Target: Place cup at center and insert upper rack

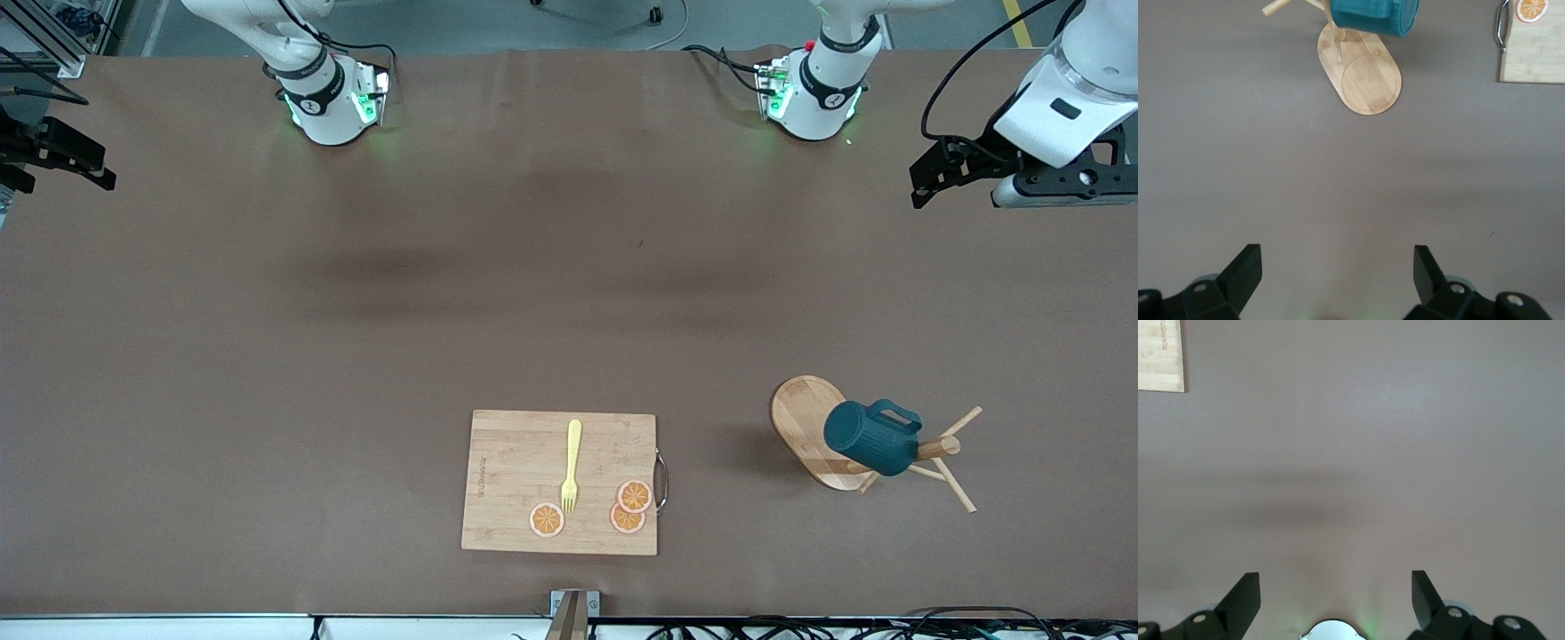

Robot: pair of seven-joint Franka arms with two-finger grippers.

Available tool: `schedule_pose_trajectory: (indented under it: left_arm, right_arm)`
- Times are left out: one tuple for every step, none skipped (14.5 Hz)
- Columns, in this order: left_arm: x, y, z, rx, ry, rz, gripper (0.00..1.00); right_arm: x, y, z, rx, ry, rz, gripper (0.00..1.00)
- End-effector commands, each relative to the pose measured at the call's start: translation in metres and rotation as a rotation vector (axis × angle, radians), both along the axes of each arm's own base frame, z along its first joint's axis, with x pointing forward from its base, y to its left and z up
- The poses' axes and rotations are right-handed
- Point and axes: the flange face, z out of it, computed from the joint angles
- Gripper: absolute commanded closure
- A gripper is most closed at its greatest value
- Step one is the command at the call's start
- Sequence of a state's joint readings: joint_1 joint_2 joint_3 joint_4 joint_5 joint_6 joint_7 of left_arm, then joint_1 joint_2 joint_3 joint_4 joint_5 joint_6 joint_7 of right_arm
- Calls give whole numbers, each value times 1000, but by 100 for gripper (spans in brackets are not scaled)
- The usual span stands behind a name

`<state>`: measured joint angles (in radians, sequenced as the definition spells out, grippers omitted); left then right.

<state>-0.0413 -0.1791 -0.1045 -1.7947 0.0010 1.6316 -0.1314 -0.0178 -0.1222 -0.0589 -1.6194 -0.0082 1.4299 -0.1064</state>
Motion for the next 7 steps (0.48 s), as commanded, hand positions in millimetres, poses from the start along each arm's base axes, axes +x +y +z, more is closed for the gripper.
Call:
schedule_pose_trajectory:
  left_arm:
    - [5, 7, 10, 0, -25, -18, 0]
    - [5, 7, 14, -1, -32, -13, 0]
    - [6, 7, 14, -2, -32, -13, 0]
    - [6, 6, 14, -2, -32, -15, 0]
    - [6, 5, 14, -2, -32, -16, 0]
    - [6, 6, 14, -1, -27, -14, 0]
    - [5, 5, 14, -1, -24, -14, 0]
  right_arm:
    - [-6, 2, 2, 13, -10, 13, 0]
    - [-6, 3, 2, 13, -10, 14, 0]
    - [-6, 4, 2, 13, -10, 16, 0]
    - [-6, 4, 2, 13, -10, 16, 0]
    - [-6, 4, 2, 13, -10, 16, 0]
    - [-6, 4, 2, 13, -10, 16, 0]
    - [-6, 3, 2, 13, -10, 14, 0]
